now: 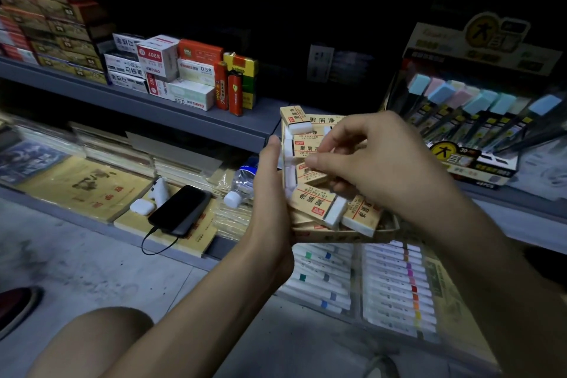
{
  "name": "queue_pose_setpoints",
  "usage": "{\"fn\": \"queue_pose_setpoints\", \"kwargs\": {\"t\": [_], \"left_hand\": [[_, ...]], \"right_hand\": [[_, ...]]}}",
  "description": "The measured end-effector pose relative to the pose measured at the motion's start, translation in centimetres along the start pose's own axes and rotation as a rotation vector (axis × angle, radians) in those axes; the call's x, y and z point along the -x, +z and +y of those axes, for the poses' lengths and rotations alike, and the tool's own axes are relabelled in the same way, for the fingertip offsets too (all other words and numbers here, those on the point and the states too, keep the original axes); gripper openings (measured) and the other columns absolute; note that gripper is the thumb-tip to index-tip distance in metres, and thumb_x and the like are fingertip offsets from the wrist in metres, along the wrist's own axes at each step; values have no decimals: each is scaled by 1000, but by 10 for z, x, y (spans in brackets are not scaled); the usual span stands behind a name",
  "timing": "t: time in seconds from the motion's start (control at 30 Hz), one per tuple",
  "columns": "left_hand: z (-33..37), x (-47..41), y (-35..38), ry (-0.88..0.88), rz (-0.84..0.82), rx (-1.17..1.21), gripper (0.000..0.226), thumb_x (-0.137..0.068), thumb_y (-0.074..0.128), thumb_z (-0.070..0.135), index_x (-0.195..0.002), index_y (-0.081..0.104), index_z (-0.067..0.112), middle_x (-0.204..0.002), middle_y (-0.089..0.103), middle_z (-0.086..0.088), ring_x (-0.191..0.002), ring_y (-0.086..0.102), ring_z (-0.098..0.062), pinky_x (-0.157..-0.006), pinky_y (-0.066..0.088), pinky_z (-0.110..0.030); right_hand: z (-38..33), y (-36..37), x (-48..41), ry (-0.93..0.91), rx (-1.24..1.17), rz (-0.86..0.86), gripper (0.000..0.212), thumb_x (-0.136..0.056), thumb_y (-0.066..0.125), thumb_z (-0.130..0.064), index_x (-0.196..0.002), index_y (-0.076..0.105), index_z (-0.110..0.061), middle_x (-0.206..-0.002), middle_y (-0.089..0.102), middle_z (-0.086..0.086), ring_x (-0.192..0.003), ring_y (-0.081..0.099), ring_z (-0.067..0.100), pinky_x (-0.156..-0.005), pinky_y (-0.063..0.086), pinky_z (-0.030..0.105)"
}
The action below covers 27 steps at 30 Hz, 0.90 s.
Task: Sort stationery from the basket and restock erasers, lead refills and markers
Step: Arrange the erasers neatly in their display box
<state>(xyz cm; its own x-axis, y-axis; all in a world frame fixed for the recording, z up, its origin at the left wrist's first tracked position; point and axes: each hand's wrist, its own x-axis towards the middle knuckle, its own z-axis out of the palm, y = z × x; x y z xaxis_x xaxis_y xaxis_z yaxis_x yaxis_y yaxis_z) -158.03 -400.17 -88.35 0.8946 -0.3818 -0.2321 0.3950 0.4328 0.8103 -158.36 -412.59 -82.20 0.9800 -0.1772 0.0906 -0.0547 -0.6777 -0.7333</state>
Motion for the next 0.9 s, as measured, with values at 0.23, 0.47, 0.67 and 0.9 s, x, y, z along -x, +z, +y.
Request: {"fn": "queue_pose_setpoints", "kwargs": {"t": [0.23, 0.47, 0.67, 0.9], "left_hand": [[-2, -5, -2, 12, 5, 15, 65, -100, 33, 65, -103, 80, 20, -93, 80, -11, -77, 77, -24, -58, 60, -30], [-1, -4, -3, -5, 14, -42, 68, -99, 30, 68, -104, 80, 22, -98, 80, -11, -88, 78, -29, -69, 62, -37], [-1, -4, -2, -24, 40, -55, 69, -97, 31, 69, -112, 77, 21, -102, 79, -10, -92, 77, -29, -68, 61, -36], [-2, -6, -2, -10, 36, -70, 70, -98, 30, 68, -113, 76, 18, -99, 80, -10, -87, 78, -26, -62, 61, -31]], "right_hand": [[4, -4, -4, 9, 217, -67, 18, -74, 91, -30, -82, 74, -28, -80, 71, -9, -68, 67, 3, -58, 49, 17], [7, -10, -8, -16, 200, -86, 14, -76, 89, -31, -67, 78, -27, -67, 72, -14, -65, 68, -1, -58, 55, 21], [-2, -7, -28, -120, 184, -7, 11, -81, 85, -32, -73, 78, -28, -75, 71, -14, -76, 64, -1, -63, 48, 19], [-14, 25, -61, -133, 336, 175, 47, -84, 70, -62, -82, 76, -15, -78, 72, 0, -75, 67, 14, -66, 58, 35]]}}
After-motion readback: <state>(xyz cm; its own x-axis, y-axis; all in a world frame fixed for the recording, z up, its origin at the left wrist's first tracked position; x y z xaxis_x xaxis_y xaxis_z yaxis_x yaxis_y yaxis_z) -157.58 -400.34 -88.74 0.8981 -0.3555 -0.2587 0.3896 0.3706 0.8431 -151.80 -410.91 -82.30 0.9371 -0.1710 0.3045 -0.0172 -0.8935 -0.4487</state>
